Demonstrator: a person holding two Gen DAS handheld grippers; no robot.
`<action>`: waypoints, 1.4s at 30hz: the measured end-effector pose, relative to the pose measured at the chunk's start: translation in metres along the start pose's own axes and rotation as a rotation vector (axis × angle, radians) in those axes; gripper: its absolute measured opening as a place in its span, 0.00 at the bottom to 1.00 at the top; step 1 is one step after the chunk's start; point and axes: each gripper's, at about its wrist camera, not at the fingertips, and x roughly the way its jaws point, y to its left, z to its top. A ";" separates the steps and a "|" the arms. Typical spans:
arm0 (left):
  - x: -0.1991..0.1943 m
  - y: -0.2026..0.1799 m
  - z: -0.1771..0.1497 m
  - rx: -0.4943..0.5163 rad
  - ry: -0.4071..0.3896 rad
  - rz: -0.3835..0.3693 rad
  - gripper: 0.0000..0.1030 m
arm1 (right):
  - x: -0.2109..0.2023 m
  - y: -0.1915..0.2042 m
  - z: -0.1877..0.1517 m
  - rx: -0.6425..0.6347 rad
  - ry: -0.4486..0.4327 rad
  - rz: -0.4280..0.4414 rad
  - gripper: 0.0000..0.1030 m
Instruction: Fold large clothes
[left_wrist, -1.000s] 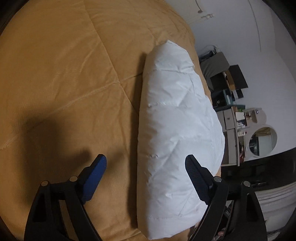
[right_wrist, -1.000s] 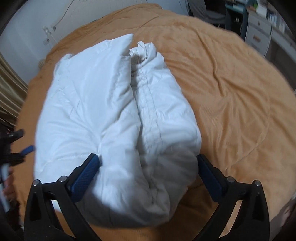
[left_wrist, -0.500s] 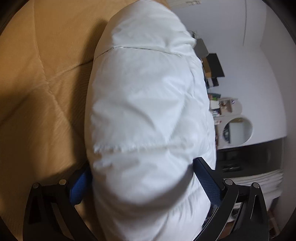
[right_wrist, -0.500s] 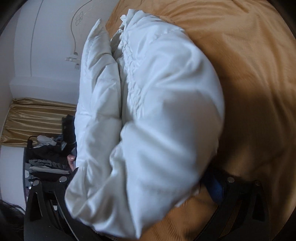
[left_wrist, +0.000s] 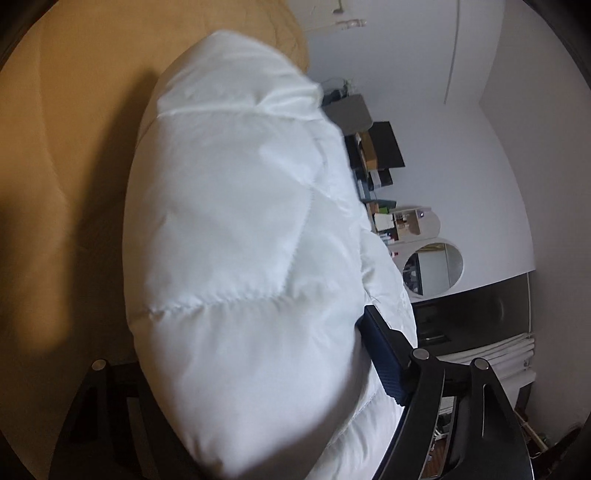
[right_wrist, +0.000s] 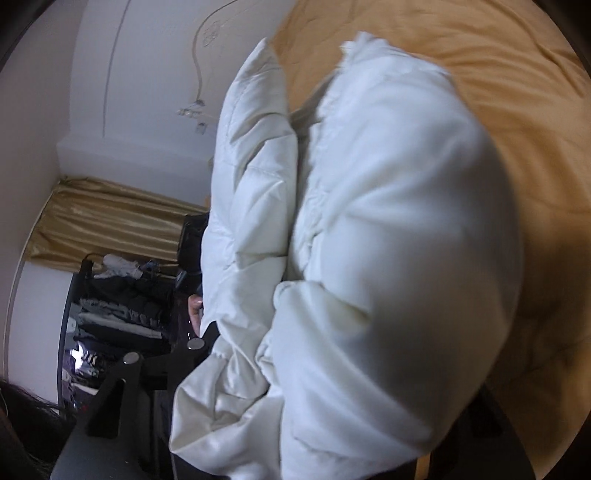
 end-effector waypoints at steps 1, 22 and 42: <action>-0.015 -0.003 -0.003 0.008 -0.013 0.006 0.74 | 0.008 0.011 -0.004 -0.015 0.003 0.014 0.52; -0.204 -0.014 -0.083 0.117 -0.374 0.602 0.83 | 0.130 -0.035 -0.059 0.078 0.210 -0.003 0.76; -0.020 -0.077 -0.224 0.764 -0.168 0.990 0.85 | 0.073 0.165 -0.028 -0.606 -0.001 -0.391 0.67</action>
